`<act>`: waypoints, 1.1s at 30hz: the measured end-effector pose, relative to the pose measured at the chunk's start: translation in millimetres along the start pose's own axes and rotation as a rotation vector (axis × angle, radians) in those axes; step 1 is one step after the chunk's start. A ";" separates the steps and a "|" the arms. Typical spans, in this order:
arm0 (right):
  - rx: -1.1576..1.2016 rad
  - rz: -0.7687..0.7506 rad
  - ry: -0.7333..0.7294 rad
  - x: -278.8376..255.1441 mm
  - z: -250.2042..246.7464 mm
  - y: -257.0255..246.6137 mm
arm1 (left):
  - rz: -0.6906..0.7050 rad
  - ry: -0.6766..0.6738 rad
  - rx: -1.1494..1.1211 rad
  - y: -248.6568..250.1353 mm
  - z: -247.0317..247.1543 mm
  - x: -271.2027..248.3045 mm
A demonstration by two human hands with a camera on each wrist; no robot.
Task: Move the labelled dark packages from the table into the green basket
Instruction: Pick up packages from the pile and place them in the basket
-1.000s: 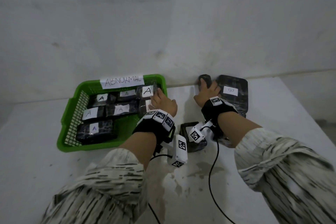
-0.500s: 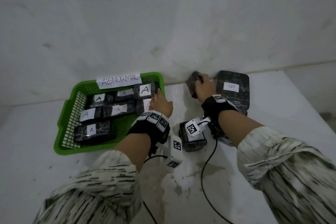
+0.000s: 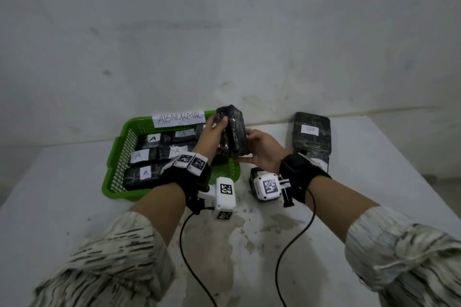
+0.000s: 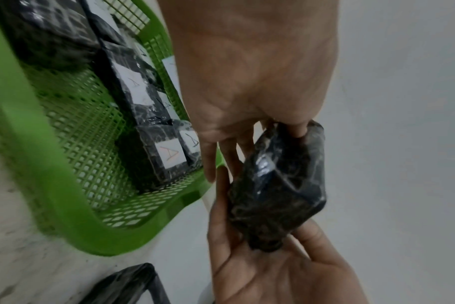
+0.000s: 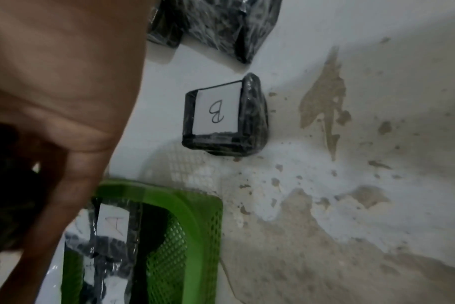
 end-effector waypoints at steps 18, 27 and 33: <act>-0.105 0.024 -0.020 -52.3 80.8 2.2 | 0.026 -0.075 0.059 -1.7 -48.5 -70.8; -0.207 -0.159 0.039 -56.3 87.6 -2.6 | 0.204 0.058 0.130 9.2 -57.9 -76.4; -0.258 -0.241 0.055 -58.1 85.9 -2.4 | 0.191 0.008 0.162 8.3 -62.5 -78.9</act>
Point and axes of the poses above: each hand's wrist, its own x-axis towards the middle knuckle, its own z-axis out of the palm, y = z × x, the point moved 4 cm from there along x, towards the middle knuckle, and after that the axes turned 13 degrees about -z, right-handed, at the moved point
